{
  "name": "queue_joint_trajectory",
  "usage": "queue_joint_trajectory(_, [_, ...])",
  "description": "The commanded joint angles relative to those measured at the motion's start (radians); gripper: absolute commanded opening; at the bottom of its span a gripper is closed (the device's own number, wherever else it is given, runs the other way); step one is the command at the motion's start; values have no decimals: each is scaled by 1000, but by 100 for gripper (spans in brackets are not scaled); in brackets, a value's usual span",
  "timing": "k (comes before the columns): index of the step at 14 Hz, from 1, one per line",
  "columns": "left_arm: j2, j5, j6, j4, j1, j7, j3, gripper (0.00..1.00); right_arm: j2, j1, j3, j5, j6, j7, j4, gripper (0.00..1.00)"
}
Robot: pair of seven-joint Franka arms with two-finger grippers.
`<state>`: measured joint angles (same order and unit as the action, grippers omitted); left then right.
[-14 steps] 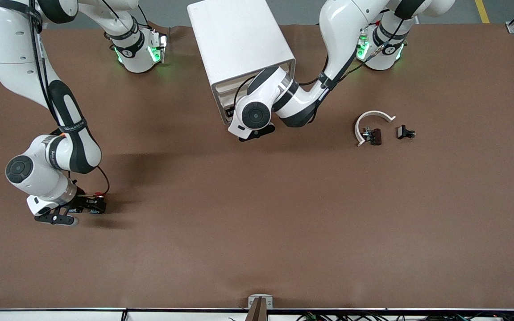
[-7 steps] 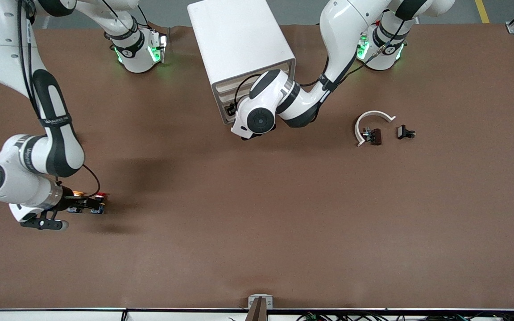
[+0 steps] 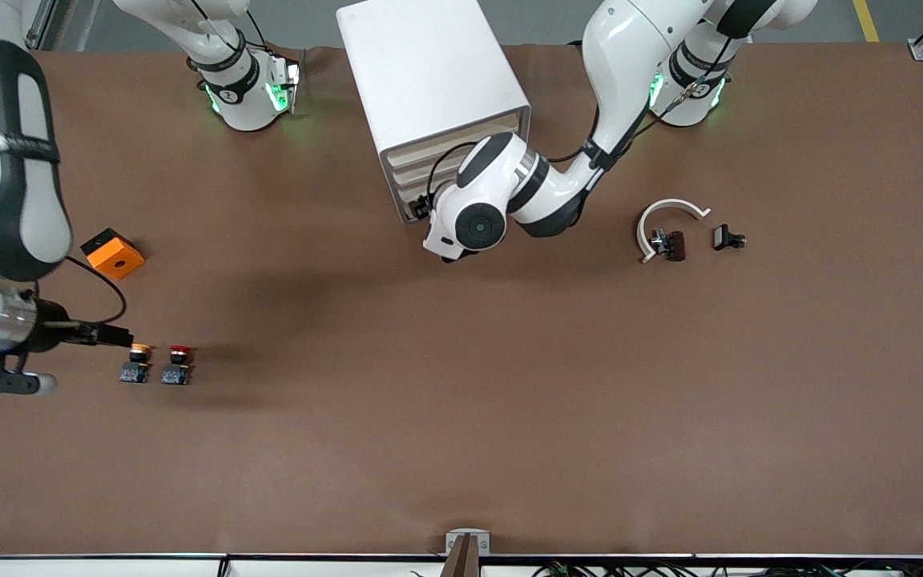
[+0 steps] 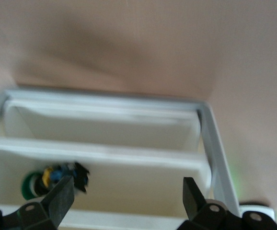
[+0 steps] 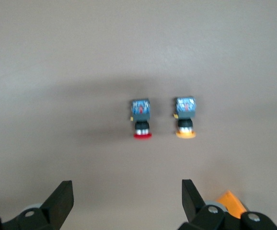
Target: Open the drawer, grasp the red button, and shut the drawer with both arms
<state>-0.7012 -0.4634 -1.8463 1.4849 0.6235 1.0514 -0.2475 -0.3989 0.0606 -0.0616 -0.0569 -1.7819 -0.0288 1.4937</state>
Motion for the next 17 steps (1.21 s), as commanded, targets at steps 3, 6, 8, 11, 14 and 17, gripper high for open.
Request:
queue_joint_trajectory(3, [55, 179, 12, -3, -148, -11, 4, 100, 106, 31, 14, 6, 136, 10, -16, 100])
queue_joint_trajectory(6, [109, 267, 74, -14, -298, -77, -1, 100, 155, 62, 14, 11, 203, -6, -16, 100])
queue_joint_trajectory(8, [156, 296, 120, -31, -378, -176, 4, 100, 169, 71, 14, 9, 234, -6, -15, 100])
queue_joint_trajectory(11, [248, 392, 226, -22, -485, -400, 1, 100, 192, 70, 19, 8, 233, -6, -15, 100])
queue_joint_trajectory(14, [369, 436, 329, 12, -615, -627, -6, 100, 184, 56, 20, 9, 205, -5, -12, 100])
queue_joint_trajectory(17, [533, 433, 360, 131, -734, -850, 2, 100, 189, 42, 25, 11, 206, -5, -15, 100])
